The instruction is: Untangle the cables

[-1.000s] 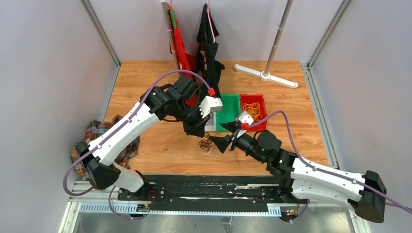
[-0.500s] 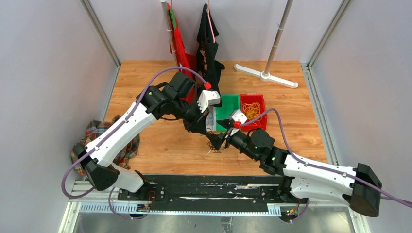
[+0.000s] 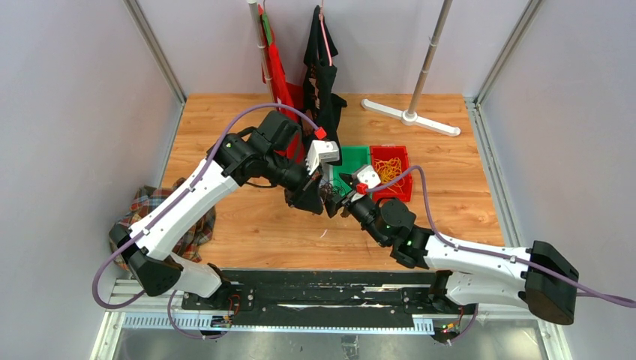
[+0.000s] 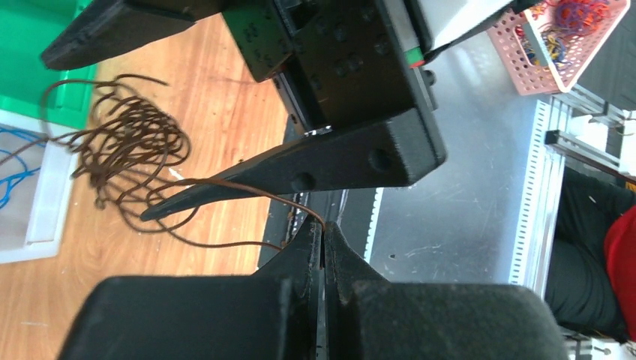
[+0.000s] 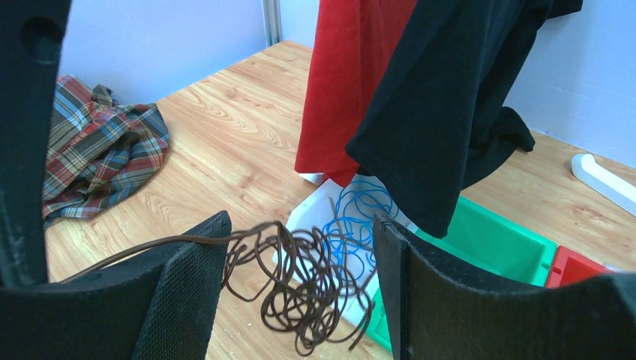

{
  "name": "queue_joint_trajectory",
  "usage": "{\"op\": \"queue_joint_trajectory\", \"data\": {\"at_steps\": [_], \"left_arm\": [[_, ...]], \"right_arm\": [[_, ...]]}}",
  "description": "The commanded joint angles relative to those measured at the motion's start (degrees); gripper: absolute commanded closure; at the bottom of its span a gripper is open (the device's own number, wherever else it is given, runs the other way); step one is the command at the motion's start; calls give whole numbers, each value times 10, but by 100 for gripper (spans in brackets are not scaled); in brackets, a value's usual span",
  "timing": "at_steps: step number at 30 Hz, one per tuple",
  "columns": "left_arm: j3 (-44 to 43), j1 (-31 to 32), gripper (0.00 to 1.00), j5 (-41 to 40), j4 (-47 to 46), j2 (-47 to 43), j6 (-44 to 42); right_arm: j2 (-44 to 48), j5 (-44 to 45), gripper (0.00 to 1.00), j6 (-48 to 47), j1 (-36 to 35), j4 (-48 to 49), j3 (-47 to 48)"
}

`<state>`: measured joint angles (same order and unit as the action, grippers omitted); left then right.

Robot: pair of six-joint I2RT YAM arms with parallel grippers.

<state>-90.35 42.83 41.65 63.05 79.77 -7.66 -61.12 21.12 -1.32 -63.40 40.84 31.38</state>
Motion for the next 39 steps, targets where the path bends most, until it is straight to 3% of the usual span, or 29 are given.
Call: {"op": "queue_joint_trajectory", "data": {"at_steps": [1, 14, 17, 27, 33, 39], "left_arm": [[-28, -2, 99, 68, 14, -9, 4], [-90, -11, 100, 145, 51, -2, -15], [-106, -13, 100, 157, 58, -3, -16], [-216, -24, 100, 181, 60, 10, 10], [-269, -33, 100, 175, 60, 10, 18], [-380, -57, 100, 151, 59, 28, 17]], "right_arm": [[-15, 2, 31, -9, -9, 58, 9], [-80, -52, 32, 59, -9, 124, -22], [-81, -41, 37, 75, -9, 113, -37], [-107, -7, 67, 129, -9, 96, -106], [-99, -4, 71, 163, -9, 56, -133], [-93, -8, 73, 210, -9, 30, -171]]}}
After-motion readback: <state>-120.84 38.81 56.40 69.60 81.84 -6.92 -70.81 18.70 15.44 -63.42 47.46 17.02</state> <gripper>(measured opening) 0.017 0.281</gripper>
